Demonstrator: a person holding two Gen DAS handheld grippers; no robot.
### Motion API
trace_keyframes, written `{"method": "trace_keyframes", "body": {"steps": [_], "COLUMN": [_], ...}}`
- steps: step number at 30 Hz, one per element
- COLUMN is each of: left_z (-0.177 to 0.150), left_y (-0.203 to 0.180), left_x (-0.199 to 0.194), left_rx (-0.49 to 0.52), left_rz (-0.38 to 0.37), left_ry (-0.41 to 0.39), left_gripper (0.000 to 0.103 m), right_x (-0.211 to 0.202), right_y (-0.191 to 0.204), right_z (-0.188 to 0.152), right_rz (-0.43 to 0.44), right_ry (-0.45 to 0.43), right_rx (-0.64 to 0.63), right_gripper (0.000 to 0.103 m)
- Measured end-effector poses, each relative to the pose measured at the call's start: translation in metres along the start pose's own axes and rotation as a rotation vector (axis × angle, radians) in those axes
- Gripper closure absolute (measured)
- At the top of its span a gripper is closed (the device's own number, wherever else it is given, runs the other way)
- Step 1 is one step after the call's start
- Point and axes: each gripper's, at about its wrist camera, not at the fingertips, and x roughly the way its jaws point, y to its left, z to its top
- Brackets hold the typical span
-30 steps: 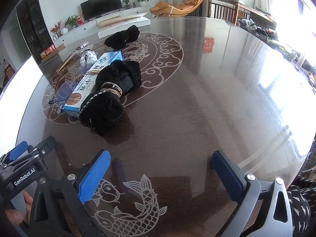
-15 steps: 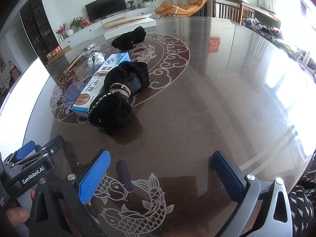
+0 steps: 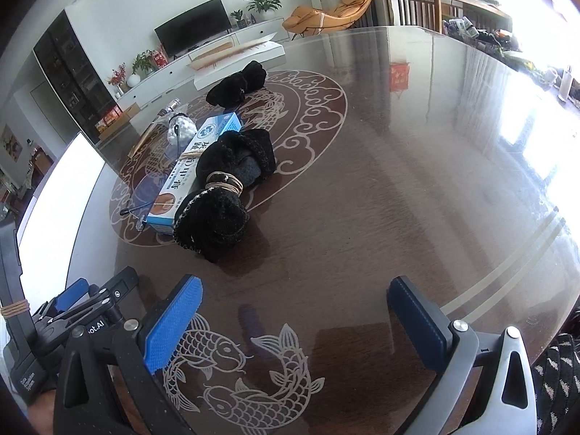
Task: Organize objects
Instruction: 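Move both open grippers back over the table toward the remaining items, then grasp the blue-framed eyeglasses with the left gripper while the right approaches the black pouch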
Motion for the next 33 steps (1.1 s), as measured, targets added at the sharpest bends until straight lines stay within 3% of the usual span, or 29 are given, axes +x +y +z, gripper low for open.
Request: {"method": "trace_keyframes", "body": {"steps": [7,8,10,11,17,20,22,26,31,33], "left_z": [-0.001,-0.001,-0.001,0.000,-0.001,-0.001,0.000,0.008,0.049,0.064], "left_y": [0.000,0.000,0.000,0.000,0.000,0.000,-0.001,-0.007,-0.026,-0.029], "left_x": [0.000,0.000,0.000,0.000,0.001,0.001,0.001,-0.003,-0.004,0.009], "left_rx": [0.000,0.000,0.000,0.000,-0.001,-0.001,0.004,0.051,0.096,0.077], "left_rz": [0.000,0.000,0.000,0.000,0.000,-0.001,-0.007,-0.121,-0.135,-0.134], "left_ry": [0.000,0.000,0.000,0.000,-0.001,-0.001,0.003,0.004,-0.054,-0.044], "left_gripper": [0.000,0.000,0.000,0.000,0.000,0.000,0.000,0.000,0.001,0.011], "right_x": [0.021,0.029,0.044,0.047,0.025,0.011,0.007,0.006,0.018,0.019], "right_y": [0.039,0.041,0.037,0.032,-0.023,-0.041,-0.047,-0.046,-0.040,-0.039], "right_z": [0.038,0.043,0.054,0.058,0.061,0.049,0.047,0.049,0.046,0.046], "right_rz": [0.103,0.123,0.139,0.147,-0.077,-0.094,-0.074,-0.086,-0.103,-0.111], "right_ry": [0.010,0.025,0.072,0.076,-0.016,-0.046,-0.045,-0.057,-0.042,-0.039], "right_rx": [-0.163,-0.168,-0.146,-0.124,-0.067,-0.041,-0.001,-0.013,-0.045,-0.057], "right_gripper": [0.003,0.009,0.055,0.060,0.060,0.050,0.030,0.026,0.020,0.019]}}
